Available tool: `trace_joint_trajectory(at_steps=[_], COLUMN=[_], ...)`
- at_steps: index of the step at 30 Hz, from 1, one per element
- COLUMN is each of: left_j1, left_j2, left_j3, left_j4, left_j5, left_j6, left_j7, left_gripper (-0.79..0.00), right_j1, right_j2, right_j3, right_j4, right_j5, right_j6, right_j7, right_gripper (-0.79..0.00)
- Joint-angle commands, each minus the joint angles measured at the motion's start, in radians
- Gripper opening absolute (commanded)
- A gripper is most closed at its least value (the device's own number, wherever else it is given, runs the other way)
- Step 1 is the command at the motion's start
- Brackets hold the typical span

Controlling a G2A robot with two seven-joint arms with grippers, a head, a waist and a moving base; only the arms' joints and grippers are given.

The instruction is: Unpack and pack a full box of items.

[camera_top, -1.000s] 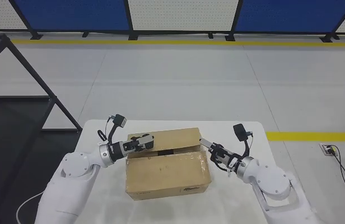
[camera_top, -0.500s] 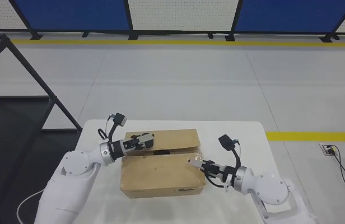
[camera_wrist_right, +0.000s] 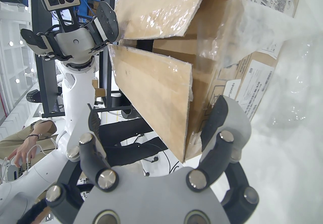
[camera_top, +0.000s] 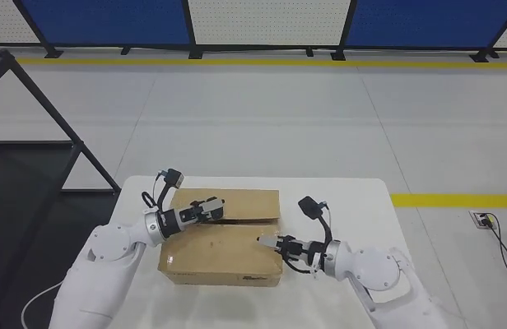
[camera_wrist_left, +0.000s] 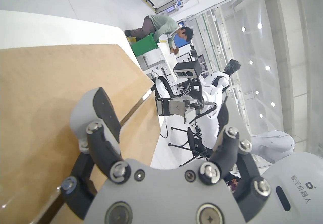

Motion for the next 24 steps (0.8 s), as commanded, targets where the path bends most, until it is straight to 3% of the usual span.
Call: trace_joint_trajectory(at_steps=[1, 16, 24], left_j1=[0.004, 0.002, -0.005], left_j2=[0.001, 0.004, 0.011], left_j3=[-0.001, 0.014, 0.018], left_j4=[-0.002, -0.004, 0.007], left_j5=[0.004, 0.016, 0.053], left_j6=[0.001, 0.021, 0.053], left_j7=[0.002, 0.022, 0.005], left_gripper=[0.000, 0.000, 0.000], right_j1=[0.004, 0.041, 0.028], right_j2=[0.000, -0.006, 0.008], right_j3=[-0.001, -0.042, 0.032], right_j4=[0.006, 0.064, 0.057], right_j5=[0.007, 0.084, 0.091], right_j6=[0.000, -0.030, -0.036], right_j7=[-0.009, -0.014, -0.045], right_gripper=[0.000, 0.000, 0.000])
